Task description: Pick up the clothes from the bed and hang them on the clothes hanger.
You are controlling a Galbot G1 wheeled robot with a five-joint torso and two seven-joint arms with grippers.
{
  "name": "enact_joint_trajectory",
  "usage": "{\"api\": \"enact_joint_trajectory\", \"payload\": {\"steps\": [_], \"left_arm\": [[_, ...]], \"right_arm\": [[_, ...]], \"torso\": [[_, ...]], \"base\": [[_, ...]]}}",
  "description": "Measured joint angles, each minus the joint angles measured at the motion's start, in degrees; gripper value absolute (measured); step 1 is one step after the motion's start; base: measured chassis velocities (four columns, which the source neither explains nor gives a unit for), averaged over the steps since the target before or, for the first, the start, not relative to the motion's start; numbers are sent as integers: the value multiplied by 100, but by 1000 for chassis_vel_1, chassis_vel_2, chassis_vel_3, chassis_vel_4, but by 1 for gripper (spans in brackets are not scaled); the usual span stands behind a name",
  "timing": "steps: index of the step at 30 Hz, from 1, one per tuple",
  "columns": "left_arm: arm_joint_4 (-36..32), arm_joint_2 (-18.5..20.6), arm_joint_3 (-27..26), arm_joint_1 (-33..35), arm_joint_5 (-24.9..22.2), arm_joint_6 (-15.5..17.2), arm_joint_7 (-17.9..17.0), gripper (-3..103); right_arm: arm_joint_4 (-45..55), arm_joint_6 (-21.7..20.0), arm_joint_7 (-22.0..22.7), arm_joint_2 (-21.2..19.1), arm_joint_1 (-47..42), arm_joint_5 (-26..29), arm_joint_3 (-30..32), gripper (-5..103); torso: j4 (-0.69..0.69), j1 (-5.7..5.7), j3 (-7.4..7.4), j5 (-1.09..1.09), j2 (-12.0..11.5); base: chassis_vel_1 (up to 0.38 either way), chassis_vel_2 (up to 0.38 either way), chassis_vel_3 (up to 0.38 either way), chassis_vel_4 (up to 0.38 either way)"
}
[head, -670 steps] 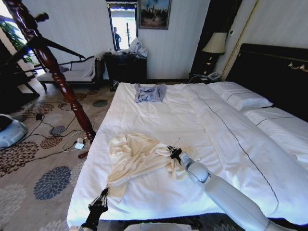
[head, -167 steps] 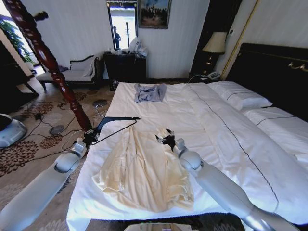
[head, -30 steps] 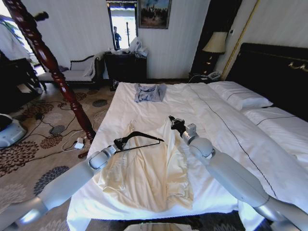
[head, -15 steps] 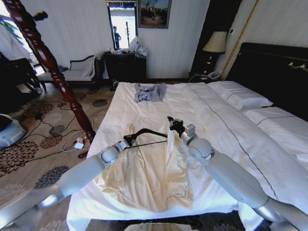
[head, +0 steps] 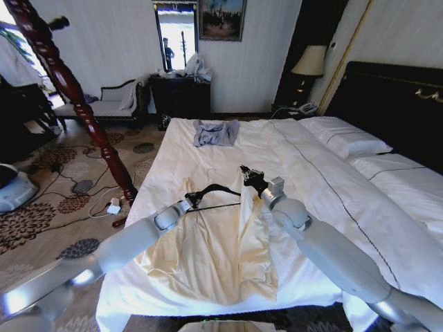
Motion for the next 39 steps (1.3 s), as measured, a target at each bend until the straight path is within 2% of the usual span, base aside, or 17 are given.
{"api": "enact_joint_trajectory", "payload": {"steps": [14,23,27,30,32,33,34,35,36,38,39], "left_arm": [[460,-700,317,-364,-163,17,-222,22],[572,-807,339,-380,-138,-68,-289,22],[523,-804,311,-352,-137,-106,-337,22],[475,-803,270,-323,-141,-131,-396,22],[475,-804,267,-321,-141,-134,-399,22],[476,-817,252,-318,-144,-144,-410,22],[477,-823,245,-315,-145,-149,-410,22],[477,-830,237,-311,-146,-156,-412,22],[477,-830,237,-311,-146,-156,-412,22],[458,-831,229,-294,-146,-163,-440,22],[449,-831,228,-287,-146,-167,-453,22]], "right_arm": [[403,-113,187,98,-356,703,113,1],[538,-121,6,113,-789,640,188,1],[623,-121,-237,56,-894,648,220,-1],[829,-112,-659,-107,-1075,655,294,14],[843,-111,-682,-117,-1088,655,297,14],[903,-106,-790,-173,-1163,638,312,25],[914,-104,-812,-188,-1188,627,314,25],[916,-94,-822,-195,-1213,624,318,30],[916,-94,-822,-195,-1213,624,318,30],[918,-61,-818,-185,-1257,645,376,41],[929,-54,-810,-183,-1277,668,416,41]], "torso": [[1,0,0,-1,0],[1,0,0,0,0],[1,0,0,0,1],[0,-1,0,-1,1],[0,0,0,-1,1],[0,-1,0,-1,1],[0,0,0,-1,1],[0,0,0,-1,1],[0,0,0,-1,1],[1,0,0,0,0],[1,0,0,0,1]], "base": [[0,0,0,0],[0,0,0,0],[0,0,0,0],[0,0,0,0],[0,0,0,0],[0,0,0,0],[0,0,0,0],[0,0,0,0],[0,0,0,0],[0,0,0,0],[0,0,0,0]]}}
